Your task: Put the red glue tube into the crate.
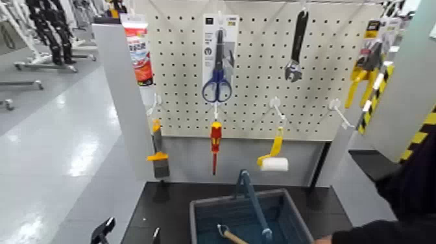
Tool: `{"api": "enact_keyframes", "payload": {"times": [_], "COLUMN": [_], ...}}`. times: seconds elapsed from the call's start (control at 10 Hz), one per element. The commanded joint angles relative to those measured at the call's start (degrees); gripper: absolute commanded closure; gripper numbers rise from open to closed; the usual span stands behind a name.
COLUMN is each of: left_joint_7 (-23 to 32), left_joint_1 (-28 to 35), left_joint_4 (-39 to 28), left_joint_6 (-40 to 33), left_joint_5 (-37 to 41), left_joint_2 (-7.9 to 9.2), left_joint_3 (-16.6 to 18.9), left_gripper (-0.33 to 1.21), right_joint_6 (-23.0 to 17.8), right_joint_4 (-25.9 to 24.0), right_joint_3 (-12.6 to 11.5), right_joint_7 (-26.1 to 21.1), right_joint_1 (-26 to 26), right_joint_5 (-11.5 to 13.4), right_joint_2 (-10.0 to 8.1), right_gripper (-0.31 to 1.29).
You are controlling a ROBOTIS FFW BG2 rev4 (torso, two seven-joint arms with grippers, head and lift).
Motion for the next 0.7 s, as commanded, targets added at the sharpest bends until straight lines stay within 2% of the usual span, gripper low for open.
{"api": "enact_keyframes", "payload": {"times": [0.1,0.7], "left_joint_7": [0.05,1.63], "left_joint_1": [0.18,0.88], "left_joint_4": [-0.02,0.60], "left_joint_6": [-0.26,-0.35], "left_joint_5": [0.08,1.49], "left_joint_2": [0.01,0.01], "left_joint_3": [-0.07,-0.51], "left_gripper": [0.14,0.17], "right_joint_6": [0.00,-0.09], "right_joint_4": [-0.03,-0.03], "right_joint_3": [0.04,-0.05], "right_joint_7": [0.01,0.01], "right_joint_1": [0.04,0.04], "right_joint_5": [-0.03,-0.03], "right_joint_2": [7.47,7.47], "right_gripper": [0.10,0.10]}}
